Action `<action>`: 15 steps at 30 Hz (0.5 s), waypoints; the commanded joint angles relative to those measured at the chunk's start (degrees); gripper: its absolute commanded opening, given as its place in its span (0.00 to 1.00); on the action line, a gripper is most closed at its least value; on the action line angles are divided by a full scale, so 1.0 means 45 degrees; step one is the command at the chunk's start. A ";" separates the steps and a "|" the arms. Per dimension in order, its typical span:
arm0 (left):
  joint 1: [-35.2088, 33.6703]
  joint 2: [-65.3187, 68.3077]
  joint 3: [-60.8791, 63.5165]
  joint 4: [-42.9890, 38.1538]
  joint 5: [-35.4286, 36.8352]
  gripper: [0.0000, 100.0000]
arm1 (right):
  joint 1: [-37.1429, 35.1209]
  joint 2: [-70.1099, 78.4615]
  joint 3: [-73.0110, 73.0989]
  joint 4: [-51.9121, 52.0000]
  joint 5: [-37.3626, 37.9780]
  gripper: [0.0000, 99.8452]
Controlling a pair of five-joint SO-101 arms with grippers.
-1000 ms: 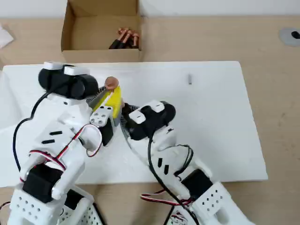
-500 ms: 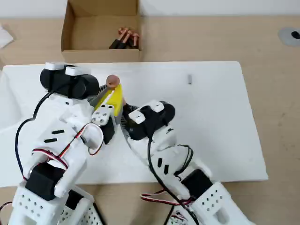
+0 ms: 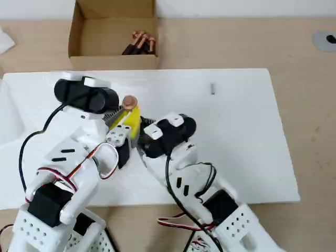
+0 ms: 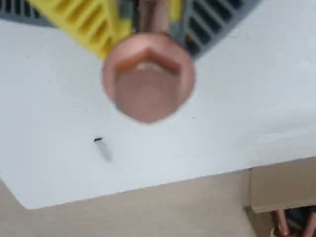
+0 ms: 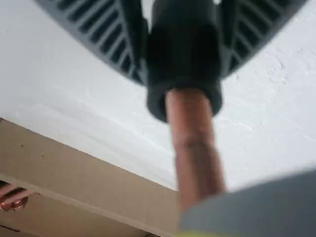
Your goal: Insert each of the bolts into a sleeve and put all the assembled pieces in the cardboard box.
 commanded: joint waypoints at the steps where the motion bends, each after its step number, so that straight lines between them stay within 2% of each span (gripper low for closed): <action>1: 0.0195 -0.0088 -0.0781 0.0039 0.0020 0.01 | -0.0147 -0.0225 -0.0147 -0.0274 -0.0098 0.01; 4: 0.0195 -0.0088 -0.0879 0.0059 -0.0020 0.02 | -0.0147 -0.0225 -0.0147 -0.0274 -0.0078 0.01; 8: 0.0195 -0.0088 -0.0879 0.0352 0.0117 0.10 | -0.0147 -0.0225 -0.0147 -0.0274 -0.0078 0.01; 15: 0.0176 -0.0088 -0.0879 0.1231 0.1172 0.18 | -0.0147 -0.0225 -0.0127 -0.0254 -0.0059 0.01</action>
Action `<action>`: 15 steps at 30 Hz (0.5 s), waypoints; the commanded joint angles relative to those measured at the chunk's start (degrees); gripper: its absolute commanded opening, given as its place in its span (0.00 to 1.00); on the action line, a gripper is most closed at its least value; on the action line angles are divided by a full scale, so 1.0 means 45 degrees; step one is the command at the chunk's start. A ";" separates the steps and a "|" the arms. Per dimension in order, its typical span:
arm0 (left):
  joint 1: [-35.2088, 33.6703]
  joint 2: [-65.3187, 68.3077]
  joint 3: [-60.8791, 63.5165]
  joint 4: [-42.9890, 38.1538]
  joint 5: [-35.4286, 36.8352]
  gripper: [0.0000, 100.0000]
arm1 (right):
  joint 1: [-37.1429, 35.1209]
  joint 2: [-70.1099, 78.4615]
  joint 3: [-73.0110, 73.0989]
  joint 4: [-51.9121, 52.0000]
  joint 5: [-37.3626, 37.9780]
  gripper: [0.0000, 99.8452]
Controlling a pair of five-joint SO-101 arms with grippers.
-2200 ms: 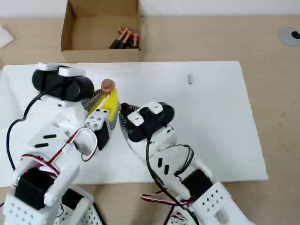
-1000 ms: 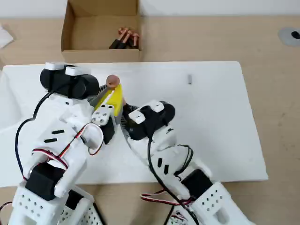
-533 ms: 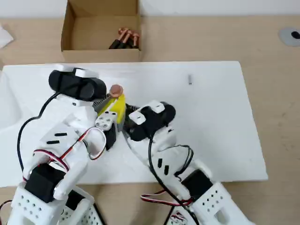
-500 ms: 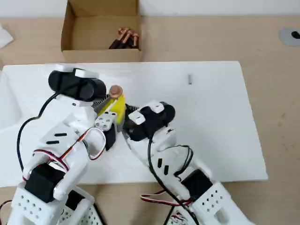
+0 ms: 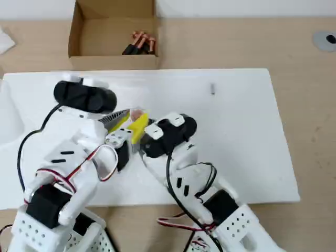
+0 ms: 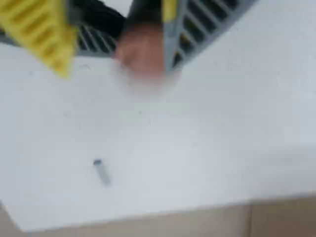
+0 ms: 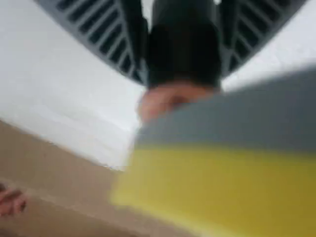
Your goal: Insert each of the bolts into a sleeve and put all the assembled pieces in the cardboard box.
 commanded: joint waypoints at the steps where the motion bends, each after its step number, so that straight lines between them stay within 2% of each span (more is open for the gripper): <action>1: 0.0176 -0.0088 -0.0742 0.0137 0.0254 0.18 | -0.0147 -0.0264 -0.0166 -0.0274 -0.0078 0.01; 5: -0.0469 -0.0107 -0.1114 0.0332 0.0274 0.18 | -0.0127 -0.0225 -0.0166 -0.0254 -0.0078 0.01; 9: -0.1524 -0.0029 -0.3223 0.2090 0.0215 0.17 | 0.0381 -0.0049 -0.0479 0.0234 -0.0137 0.01; 11: -0.2129 0.0010 -0.4317 0.2989 0.0137 0.13 | 0.0947 0.0400 -0.1143 0.0195 -0.0137 0.01; 15: -0.3829 0.0010 -0.5314 0.4005 -0.2286 0.00 | 0.1651 0.3272 -0.3897 0.0274 -0.0137 0.01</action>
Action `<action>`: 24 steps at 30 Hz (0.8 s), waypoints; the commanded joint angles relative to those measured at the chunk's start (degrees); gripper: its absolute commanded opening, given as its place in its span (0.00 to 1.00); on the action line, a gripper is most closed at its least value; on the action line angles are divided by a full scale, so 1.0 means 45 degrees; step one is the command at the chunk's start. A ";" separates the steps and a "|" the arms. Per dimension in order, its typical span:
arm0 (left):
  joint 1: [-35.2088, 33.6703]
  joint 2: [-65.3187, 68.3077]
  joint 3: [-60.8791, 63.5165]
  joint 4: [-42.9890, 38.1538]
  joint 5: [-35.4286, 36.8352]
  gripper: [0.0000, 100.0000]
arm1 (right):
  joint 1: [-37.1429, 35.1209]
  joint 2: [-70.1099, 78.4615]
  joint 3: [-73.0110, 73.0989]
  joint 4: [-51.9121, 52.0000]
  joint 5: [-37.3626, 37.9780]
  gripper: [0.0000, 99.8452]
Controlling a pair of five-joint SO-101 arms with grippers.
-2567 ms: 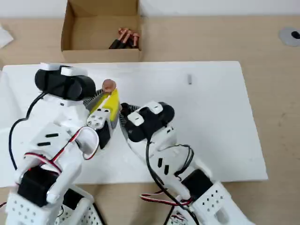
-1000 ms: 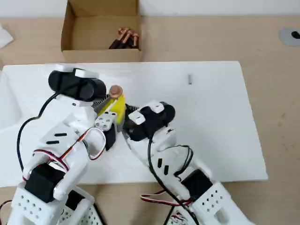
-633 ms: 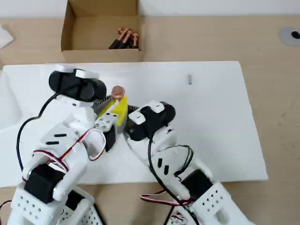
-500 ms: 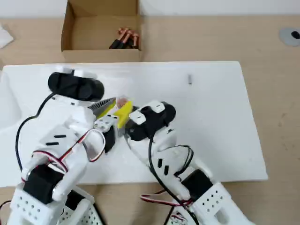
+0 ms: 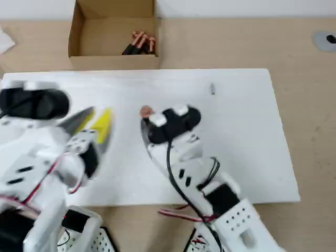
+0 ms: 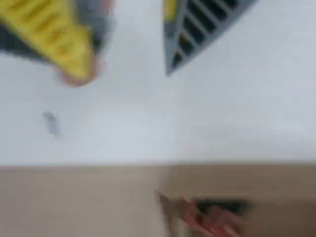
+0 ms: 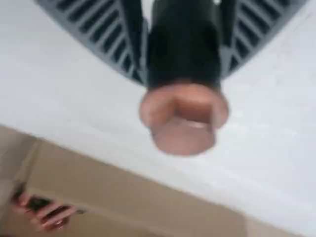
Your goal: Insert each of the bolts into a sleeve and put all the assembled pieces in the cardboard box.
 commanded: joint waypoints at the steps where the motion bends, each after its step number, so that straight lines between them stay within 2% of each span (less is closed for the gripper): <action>1: -0.1602 0.0127 -0.1055 0.0723 -0.1934 0.00 | 0.0752 0.2901 -0.3409 -0.0059 -0.0137 0.01; 9: -0.4435 0.0010 -0.0195 0.1114 -0.2129 0.00 | 0.1084 1.1399 -1.1536 -0.0059 0.0098 0.01; 13: -0.4806 0.0010 0.0645 0.1094 -0.2129 0.00 | 0.1455 1.5131 -1.5424 0.0020 0.1016 0.01; 18: -0.4825 0.0010 0.1973 0.0547 -0.2149 0.00 | 0.2667 2.0151 -2.0894 0.0117 0.1231 0.01; 24: -0.4825 0.0010 0.3614 -0.0547 -0.2149 0.00 | 0.3018 2.6129 -2.8122 0.2227 0.1289 0.01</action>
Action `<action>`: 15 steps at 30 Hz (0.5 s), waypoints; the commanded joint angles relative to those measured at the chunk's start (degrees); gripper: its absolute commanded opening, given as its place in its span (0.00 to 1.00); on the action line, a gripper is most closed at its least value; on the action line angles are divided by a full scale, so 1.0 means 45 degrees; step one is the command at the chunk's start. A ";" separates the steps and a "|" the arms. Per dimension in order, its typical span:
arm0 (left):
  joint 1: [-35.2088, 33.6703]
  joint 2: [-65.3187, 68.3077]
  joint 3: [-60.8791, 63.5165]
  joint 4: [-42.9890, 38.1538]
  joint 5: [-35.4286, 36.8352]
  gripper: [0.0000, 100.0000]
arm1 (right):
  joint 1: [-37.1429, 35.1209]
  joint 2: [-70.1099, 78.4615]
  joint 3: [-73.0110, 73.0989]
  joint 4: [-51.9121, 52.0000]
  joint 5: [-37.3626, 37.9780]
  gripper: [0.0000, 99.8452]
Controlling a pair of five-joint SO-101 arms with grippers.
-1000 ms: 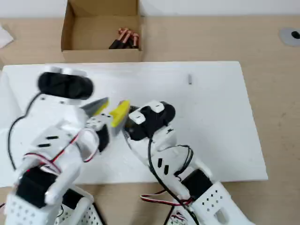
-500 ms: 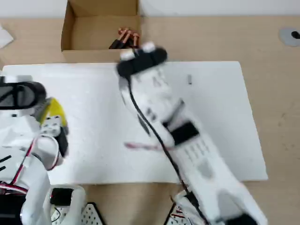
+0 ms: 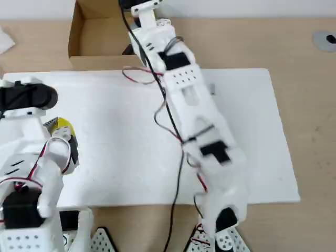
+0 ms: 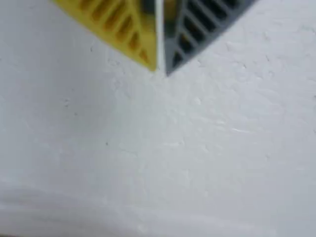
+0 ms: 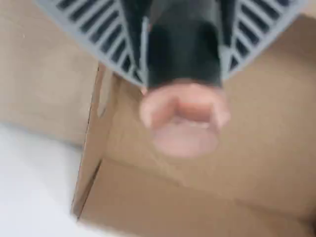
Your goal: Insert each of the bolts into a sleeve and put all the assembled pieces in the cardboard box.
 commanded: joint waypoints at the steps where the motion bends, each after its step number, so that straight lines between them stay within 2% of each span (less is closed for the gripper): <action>1: -0.0215 -0.0049 0.0723 -0.0762 -0.0078 0.00 | 0.0147 0.3214 -0.5695 0.0977 0.0137 0.01; 8: -0.0156 -0.0049 0.1231 -0.0821 -0.0078 0.00 | 0.0107 0.8508 -1.2122 0.2501 0.0645 0.01; 15: -0.0215 -0.0049 0.1602 -0.0860 -0.0020 0.00 | -0.0049 0.9993 -1.3783 0.5607 0.2110 0.01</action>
